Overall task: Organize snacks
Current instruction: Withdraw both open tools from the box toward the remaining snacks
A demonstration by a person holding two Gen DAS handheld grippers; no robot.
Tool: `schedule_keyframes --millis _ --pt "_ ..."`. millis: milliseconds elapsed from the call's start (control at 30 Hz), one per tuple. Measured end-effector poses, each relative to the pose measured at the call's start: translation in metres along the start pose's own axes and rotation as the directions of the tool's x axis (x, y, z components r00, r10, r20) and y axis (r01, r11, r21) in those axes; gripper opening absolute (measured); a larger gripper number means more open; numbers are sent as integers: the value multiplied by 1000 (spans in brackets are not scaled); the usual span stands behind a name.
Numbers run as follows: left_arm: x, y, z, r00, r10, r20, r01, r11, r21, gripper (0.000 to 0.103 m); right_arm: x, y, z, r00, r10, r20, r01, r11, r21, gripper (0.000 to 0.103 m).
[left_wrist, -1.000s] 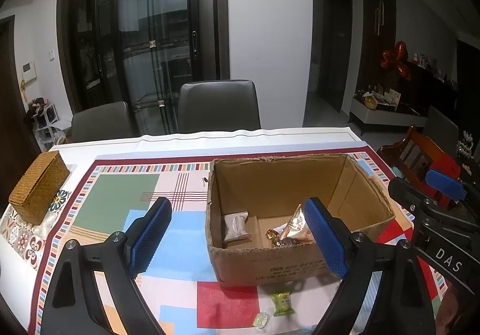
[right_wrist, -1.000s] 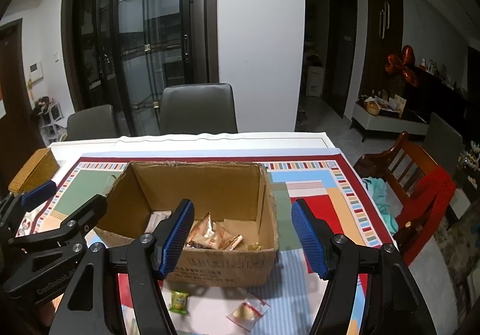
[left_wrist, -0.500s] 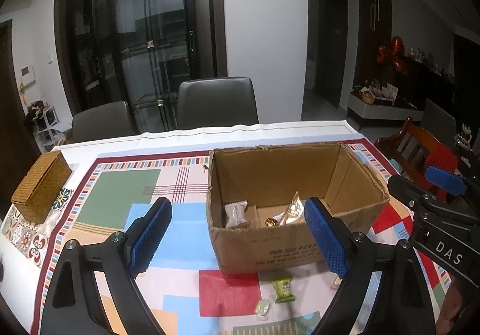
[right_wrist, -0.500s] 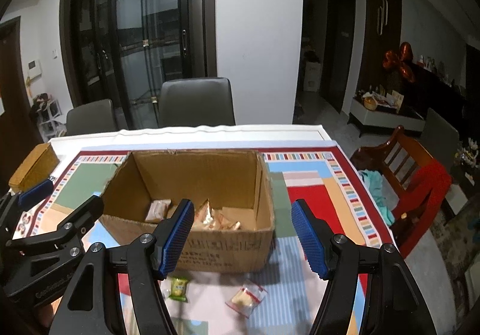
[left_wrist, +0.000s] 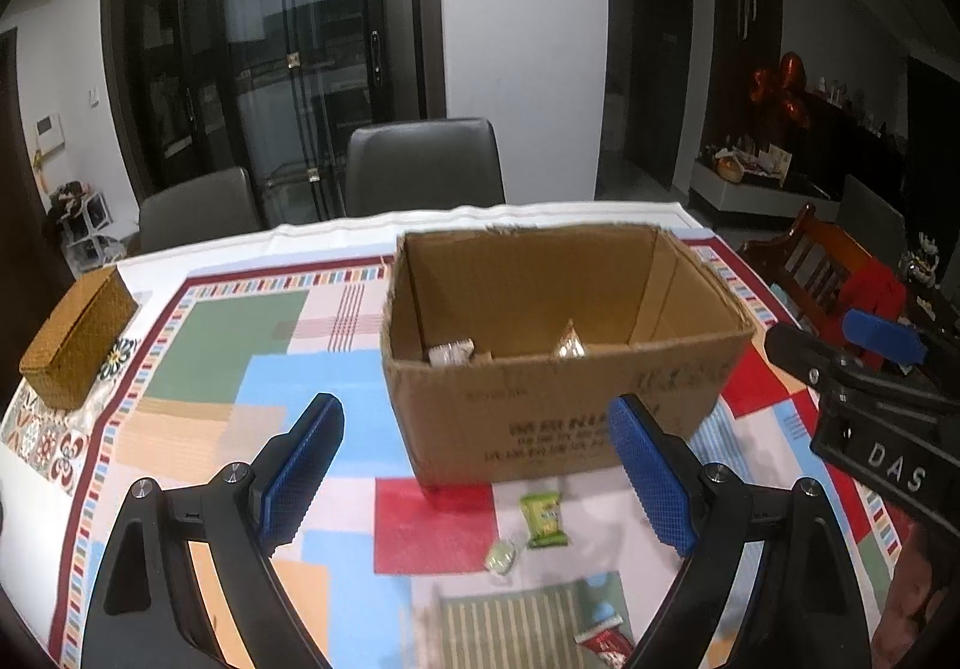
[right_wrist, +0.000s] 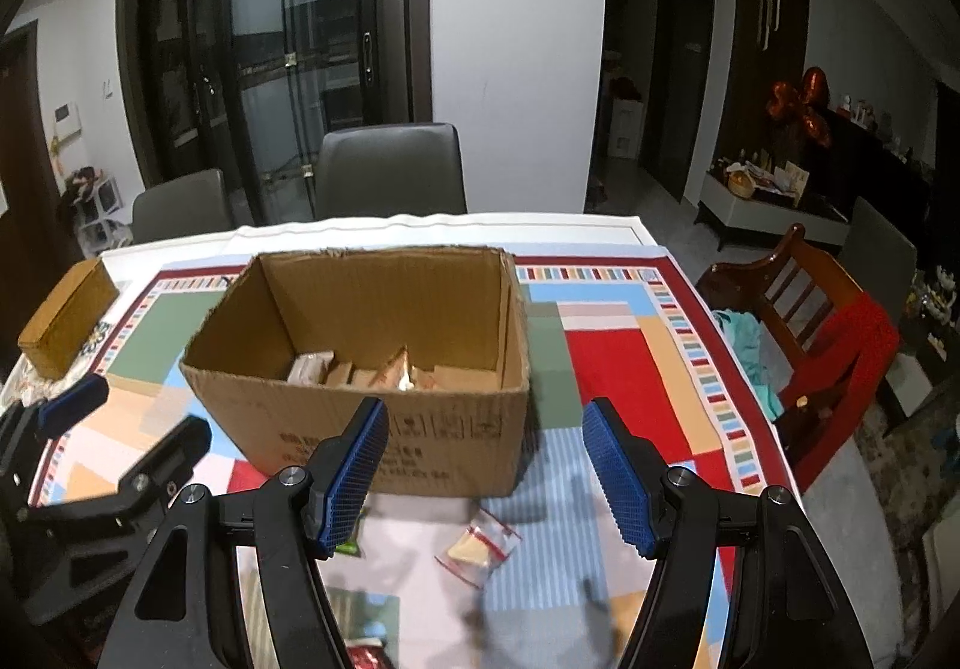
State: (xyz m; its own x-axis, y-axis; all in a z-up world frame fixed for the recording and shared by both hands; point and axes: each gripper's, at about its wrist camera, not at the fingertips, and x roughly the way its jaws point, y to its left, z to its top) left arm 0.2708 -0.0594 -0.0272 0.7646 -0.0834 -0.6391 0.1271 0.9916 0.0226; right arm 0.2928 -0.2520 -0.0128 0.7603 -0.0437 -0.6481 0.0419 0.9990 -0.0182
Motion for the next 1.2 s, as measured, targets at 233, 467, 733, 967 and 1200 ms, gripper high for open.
schedule_keyframes --millis 233,467,733,967,1200 --pt "1 -5 -15 998 25 -61 -29 997 -65 90 6 -9 -9 998 10 -63 -11 1000 -7 68" --pt "4 -8 -33 989 59 -138 -75 990 -119 90 21 -15 -20 985 37 -167 -38 999 -4 68" --pt "8 -14 -52 973 23 -230 -64 983 -174 90 35 -23 -30 962 73 -262 -65 997 40 68" --pt "16 -15 -67 948 -18 -317 -65 966 -250 90 52 -23 -38 929 111 -353 -85 993 87 68" --pt "21 -19 -74 928 -14 -372 -98 955 -280 90 70 -25 -46 889 135 -439 -80 987 141 68"
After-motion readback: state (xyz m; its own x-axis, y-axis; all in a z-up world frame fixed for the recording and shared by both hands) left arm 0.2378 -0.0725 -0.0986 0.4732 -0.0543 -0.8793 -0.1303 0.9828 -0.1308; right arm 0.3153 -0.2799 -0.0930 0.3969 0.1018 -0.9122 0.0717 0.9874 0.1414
